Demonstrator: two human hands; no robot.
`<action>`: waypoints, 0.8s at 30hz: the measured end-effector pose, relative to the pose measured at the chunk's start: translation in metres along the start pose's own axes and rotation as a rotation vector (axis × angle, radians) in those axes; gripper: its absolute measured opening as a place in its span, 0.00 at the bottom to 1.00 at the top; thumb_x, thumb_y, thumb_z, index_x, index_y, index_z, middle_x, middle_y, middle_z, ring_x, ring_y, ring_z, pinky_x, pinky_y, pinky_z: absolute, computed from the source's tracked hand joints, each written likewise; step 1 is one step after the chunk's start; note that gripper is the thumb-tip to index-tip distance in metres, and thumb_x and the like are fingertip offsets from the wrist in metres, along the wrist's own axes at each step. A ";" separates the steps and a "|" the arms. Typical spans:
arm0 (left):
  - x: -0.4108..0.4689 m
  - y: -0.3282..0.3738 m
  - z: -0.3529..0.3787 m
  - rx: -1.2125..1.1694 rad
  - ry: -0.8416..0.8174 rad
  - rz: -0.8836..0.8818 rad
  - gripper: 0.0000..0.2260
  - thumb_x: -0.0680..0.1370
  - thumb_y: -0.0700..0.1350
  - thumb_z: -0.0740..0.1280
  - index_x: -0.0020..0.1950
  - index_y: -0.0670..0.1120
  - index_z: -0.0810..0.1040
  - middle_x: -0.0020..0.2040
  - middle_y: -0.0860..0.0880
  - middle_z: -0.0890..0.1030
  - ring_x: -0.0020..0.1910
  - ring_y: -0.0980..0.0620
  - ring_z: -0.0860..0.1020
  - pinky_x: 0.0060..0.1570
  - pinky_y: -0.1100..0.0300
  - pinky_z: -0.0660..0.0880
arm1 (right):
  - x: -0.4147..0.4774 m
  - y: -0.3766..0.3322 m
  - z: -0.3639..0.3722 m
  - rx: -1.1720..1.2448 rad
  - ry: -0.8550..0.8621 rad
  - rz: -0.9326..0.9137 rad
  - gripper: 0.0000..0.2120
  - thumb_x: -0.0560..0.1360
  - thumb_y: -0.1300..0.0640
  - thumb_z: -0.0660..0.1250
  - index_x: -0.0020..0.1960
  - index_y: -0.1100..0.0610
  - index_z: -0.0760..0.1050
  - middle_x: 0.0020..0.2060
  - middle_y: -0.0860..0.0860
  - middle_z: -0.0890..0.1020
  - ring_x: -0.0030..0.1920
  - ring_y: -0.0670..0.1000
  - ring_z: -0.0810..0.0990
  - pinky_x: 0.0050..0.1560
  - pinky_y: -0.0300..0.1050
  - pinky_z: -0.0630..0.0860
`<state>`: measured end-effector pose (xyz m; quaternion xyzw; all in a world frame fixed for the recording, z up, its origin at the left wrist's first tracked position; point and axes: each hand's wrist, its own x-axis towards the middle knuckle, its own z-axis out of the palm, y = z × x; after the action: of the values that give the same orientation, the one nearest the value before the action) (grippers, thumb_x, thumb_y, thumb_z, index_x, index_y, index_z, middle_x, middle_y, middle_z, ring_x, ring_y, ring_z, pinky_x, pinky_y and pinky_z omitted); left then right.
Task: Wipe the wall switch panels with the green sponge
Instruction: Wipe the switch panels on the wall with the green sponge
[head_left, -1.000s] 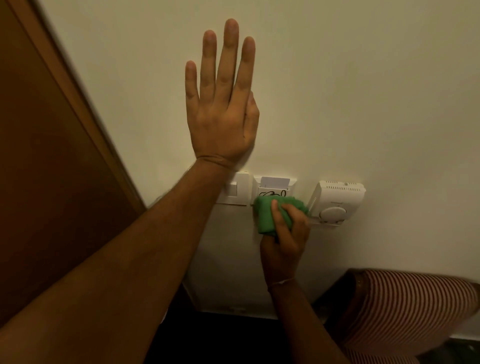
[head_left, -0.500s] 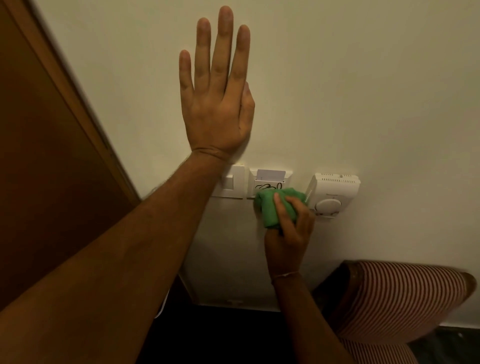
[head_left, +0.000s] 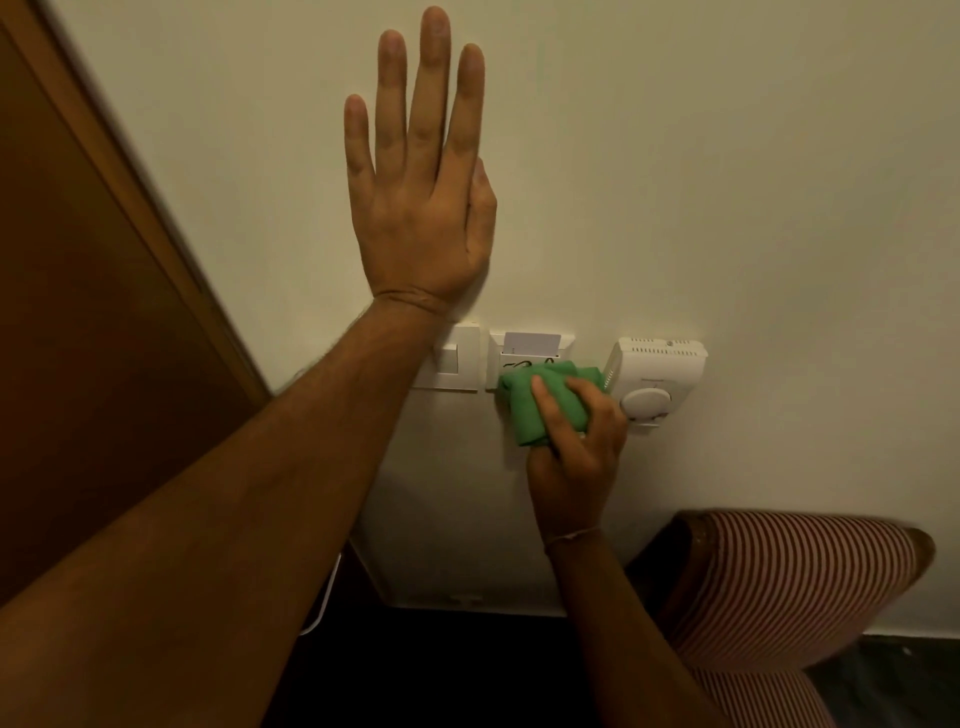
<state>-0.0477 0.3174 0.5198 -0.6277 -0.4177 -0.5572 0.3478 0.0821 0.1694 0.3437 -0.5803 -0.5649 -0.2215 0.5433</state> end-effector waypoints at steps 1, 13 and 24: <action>0.001 0.001 0.000 -0.008 0.000 -0.001 0.28 0.88 0.46 0.60 0.89 0.44 0.60 0.87 0.41 0.60 0.87 0.36 0.58 0.89 0.41 0.46 | 0.000 -0.003 0.003 0.007 0.009 0.008 0.18 0.89 0.52 0.56 0.69 0.53 0.81 0.65 0.56 0.76 0.63 0.62 0.77 0.69 0.57 0.75; 0.000 -0.004 0.006 -0.044 -0.027 0.022 0.31 0.90 0.49 0.52 0.90 0.53 0.41 0.88 0.43 0.53 0.88 0.50 0.39 0.89 0.41 0.44 | 0.005 -0.007 0.027 -0.026 -0.092 -0.279 0.18 0.81 0.62 0.72 0.70 0.50 0.82 0.70 0.55 0.74 0.67 0.59 0.75 0.68 0.58 0.77; 0.002 0.004 -0.005 -0.018 -0.065 -0.011 0.33 0.88 0.46 0.57 0.91 0.48 0.47 0.88 0.42 0.57 0.89 0.45 0.42 0.88 0.40 0.46 | -0.027 -0.034 0.058 0.016 -0.147 -0.043 0.27 0.83 0.63 0.65 0.79 0.52 0.65 0.81 0.57 0.62 0.87 0.58 0.44 0.86 0.59 0.41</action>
<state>-0.0464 0.3113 0.5228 -0.6463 -0.4271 -0.5422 0.3256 0.0238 0.2010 0.3149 -0.5783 -0.6174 -0.1853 0.5000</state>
